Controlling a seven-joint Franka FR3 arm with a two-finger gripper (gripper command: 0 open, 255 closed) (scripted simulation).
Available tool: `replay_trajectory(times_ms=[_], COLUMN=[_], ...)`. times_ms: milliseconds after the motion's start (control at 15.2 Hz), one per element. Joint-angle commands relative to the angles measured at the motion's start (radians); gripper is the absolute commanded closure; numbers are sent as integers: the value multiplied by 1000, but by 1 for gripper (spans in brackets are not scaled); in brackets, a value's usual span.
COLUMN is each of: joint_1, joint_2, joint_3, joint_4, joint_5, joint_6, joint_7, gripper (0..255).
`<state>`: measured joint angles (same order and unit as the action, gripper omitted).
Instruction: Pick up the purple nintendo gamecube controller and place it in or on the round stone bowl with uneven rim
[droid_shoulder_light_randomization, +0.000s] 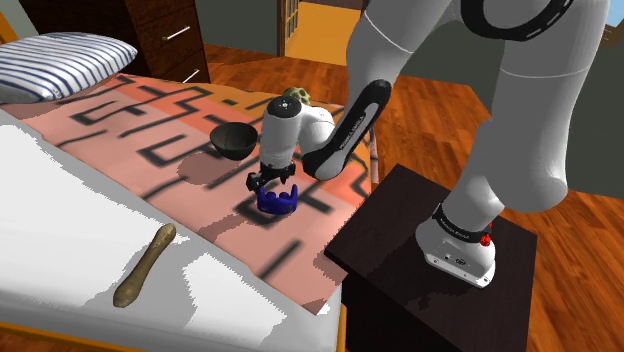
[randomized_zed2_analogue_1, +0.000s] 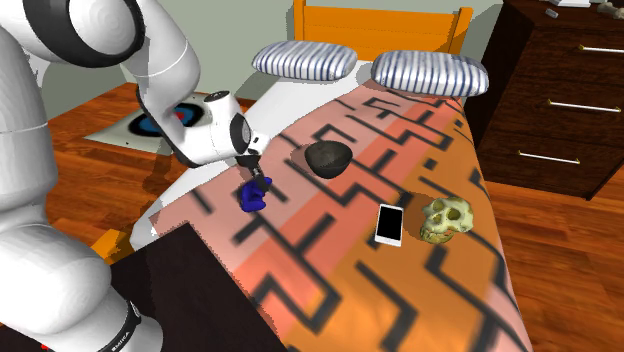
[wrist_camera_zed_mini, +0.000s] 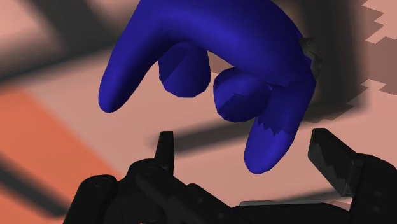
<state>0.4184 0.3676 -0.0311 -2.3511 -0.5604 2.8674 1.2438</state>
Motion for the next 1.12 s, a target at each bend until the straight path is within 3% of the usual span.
replay_trajectory(times_ms=[0, 462, 990, 1056], joint_1=[103, 125, 125, 125], joint_2=[33, 139, 139, 139], joint_3=[-93, -134, -134, -134], joint_4=[14, 69, 69, 69], joint_5=[-116, -144, -144, -144], joint_6=[62, 120, 120, 120], joint_7=[156, 189, 189, 189], gripper=[0, 0, 0, 255])
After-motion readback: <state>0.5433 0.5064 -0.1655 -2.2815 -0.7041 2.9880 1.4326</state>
